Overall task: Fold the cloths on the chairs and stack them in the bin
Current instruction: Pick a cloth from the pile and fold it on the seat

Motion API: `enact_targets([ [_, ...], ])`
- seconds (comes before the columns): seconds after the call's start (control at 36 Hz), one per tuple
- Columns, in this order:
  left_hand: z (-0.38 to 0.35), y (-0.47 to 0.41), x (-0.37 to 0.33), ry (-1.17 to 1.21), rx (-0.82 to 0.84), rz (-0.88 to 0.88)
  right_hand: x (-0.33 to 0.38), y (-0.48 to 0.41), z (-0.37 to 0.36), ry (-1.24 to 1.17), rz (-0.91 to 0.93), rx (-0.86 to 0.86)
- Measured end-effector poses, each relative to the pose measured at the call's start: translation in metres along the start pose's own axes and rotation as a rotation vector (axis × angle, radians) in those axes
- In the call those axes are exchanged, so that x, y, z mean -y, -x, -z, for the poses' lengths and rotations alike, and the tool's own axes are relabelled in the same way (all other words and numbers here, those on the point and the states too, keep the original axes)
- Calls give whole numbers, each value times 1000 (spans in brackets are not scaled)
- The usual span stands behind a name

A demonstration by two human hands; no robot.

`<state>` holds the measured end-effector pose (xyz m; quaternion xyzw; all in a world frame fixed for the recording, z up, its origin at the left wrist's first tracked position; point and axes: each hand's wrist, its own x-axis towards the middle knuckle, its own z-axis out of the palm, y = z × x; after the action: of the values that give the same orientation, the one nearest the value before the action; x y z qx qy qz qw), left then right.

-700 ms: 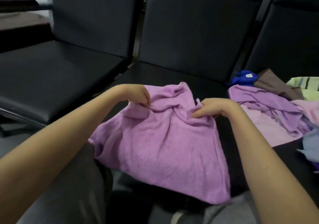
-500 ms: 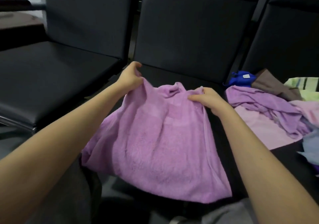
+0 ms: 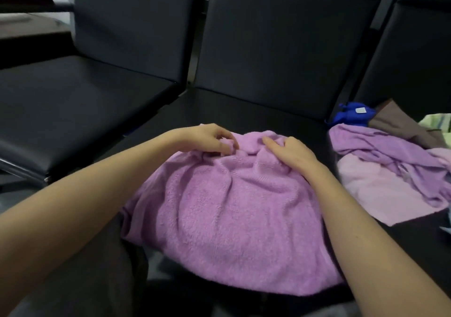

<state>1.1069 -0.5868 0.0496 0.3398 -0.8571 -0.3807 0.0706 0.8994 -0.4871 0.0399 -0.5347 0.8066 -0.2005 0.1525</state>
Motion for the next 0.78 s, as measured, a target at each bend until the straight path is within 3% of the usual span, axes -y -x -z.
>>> enact_targets([
  [0.06,-1,-4,2,38,-150,34,-4,1,0,75,-47,-16],
  [0.11,-4,-9,13,-158,-325,51,-3,2,0,133,-54,-109],
  [0.17,-7,-12,25,-390,-328,64,-3,1,-3,199,38,-176],
  [0.22,-7,-13,34,-385,-273,92,-7,0,-11,186,126,-99],
  [0.33,3,-13,48,-389,-301,187,-13,2,-13,128,34,125],
  [0.47,4,-11,53,-452,-374,326,-11,1,-1,209,-37,80],
  [0.56,3,-9,45,-403,-287,264,-18,-6,-1,-3,-105,52],
  [0.67,18,-1,43,-250,-127,188,-28,-6,-4,-377,-42,-45],
  [0.78,29,8,43,-153,0,81,-29,-18,-2,-624,-145,-164],
])
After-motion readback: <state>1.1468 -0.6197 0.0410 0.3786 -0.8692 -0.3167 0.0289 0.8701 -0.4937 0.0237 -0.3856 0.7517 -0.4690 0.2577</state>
